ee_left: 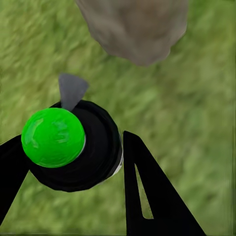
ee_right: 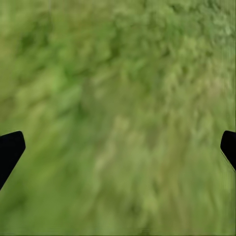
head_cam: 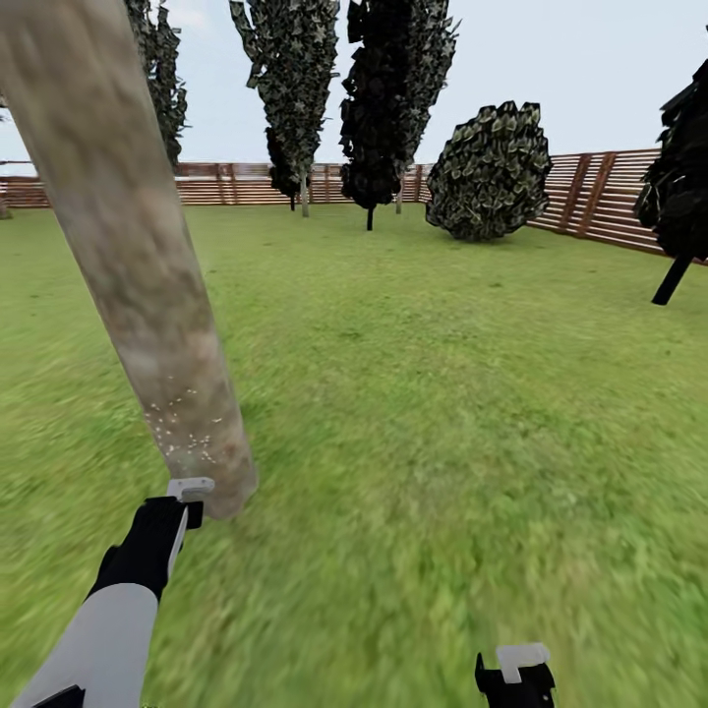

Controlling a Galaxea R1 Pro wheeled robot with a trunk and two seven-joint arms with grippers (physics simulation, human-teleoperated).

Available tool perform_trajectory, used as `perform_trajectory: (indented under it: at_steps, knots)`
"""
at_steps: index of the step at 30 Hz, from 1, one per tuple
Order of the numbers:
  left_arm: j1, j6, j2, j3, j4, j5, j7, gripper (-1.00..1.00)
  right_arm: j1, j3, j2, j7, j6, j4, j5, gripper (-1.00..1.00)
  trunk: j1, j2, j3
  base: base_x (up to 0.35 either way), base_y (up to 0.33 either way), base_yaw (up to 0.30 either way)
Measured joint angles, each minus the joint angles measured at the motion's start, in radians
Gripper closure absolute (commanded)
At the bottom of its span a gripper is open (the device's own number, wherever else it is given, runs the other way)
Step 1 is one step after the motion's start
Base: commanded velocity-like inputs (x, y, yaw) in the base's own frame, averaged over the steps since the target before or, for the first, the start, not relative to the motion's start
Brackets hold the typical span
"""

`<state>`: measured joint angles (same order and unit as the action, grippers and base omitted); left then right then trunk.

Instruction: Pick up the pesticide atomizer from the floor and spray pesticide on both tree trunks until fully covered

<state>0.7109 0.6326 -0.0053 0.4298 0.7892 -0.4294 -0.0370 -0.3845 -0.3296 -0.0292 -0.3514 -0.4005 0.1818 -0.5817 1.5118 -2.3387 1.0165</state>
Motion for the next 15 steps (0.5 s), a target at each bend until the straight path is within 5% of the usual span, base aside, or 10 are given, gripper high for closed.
perform_trajectory:
  at_steps: [15]
  knots:
    - [0.0, -0.001, -0.012, -0.003, -0.001, -0.002, -0.001, 1.0, 0.0, 0.0, 0.0, 0.0, 0.0, 0.0, 0.0, -1.0, 0.0, 0.0, 0.0, 0.14, -0.272, 0.238]
